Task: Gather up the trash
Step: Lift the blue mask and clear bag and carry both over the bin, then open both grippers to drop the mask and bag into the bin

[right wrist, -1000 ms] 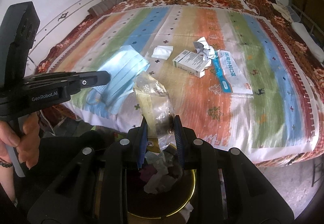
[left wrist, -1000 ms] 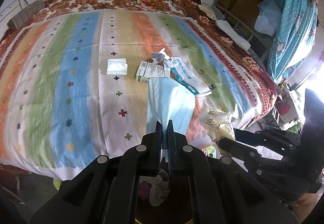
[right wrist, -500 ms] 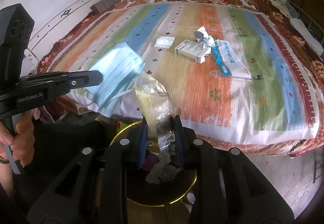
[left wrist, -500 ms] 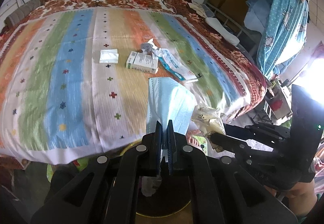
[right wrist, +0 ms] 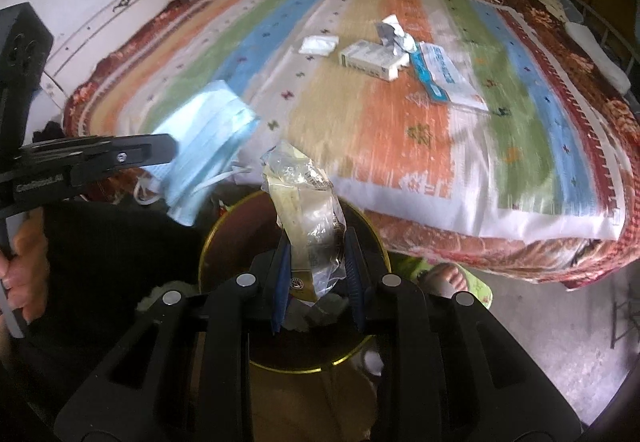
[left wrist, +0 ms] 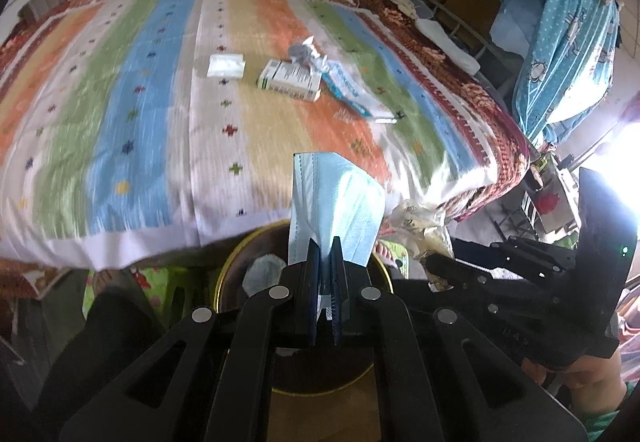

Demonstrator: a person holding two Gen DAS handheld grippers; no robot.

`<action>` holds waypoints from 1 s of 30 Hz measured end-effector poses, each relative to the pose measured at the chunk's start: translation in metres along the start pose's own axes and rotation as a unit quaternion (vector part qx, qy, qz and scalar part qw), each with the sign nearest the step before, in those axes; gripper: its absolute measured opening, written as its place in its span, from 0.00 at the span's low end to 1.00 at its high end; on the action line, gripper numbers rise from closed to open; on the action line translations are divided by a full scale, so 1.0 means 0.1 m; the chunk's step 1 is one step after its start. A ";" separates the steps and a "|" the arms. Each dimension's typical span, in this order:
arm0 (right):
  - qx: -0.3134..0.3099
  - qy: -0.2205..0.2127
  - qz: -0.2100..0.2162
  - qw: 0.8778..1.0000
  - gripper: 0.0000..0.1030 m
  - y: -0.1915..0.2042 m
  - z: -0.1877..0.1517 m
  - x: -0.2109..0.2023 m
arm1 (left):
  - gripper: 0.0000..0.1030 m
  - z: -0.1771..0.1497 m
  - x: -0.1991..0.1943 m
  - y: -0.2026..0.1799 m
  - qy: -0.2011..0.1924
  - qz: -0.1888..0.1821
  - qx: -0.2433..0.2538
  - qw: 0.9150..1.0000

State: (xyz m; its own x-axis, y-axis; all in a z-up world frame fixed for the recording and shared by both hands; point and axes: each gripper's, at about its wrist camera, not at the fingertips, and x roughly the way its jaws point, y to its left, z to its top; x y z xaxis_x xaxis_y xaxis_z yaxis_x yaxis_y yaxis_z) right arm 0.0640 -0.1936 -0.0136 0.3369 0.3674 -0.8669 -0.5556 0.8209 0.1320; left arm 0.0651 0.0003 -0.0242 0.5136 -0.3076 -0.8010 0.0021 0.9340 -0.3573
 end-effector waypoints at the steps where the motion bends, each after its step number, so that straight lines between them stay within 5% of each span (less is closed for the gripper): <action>1: 0.000 0.002 0.000 1.000 0.23 0.01 -0.02 0.01 | 0.04 -0.02 0.01 0.01 0.002 0.001 -0.001 1.000; 15: 0.001 0.038 0.002 0.999 0.24 0.10 -0.13 0.15 | 0.05 -0.10 0.15 -0.01 0.033 0.022 -0.002 0.999; 21: 0.022 0.067 0.026 0.997 0.35 0.06 -0.16 0.25 | 0.28 -0.12 0.26 0.00 0.058 0.017 -0.011 0.998; 30: 0.029 0.064 0.031 0.997 0.50 0.06 -0.13 0.25 | 0.41 -0.08 0.22 0.04 0.045 0.014 -0.021 0.999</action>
State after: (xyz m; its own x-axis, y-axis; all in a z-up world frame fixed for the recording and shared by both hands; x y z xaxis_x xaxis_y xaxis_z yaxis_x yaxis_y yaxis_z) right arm 0.0591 -0.1853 -0.0413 0.2012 0.3620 -0.9102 -0.5256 0.8240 0.2116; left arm 0.0699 -0.0046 -0.0469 0.4333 -0.2984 -0.8504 -0.0486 0.9345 -0.3526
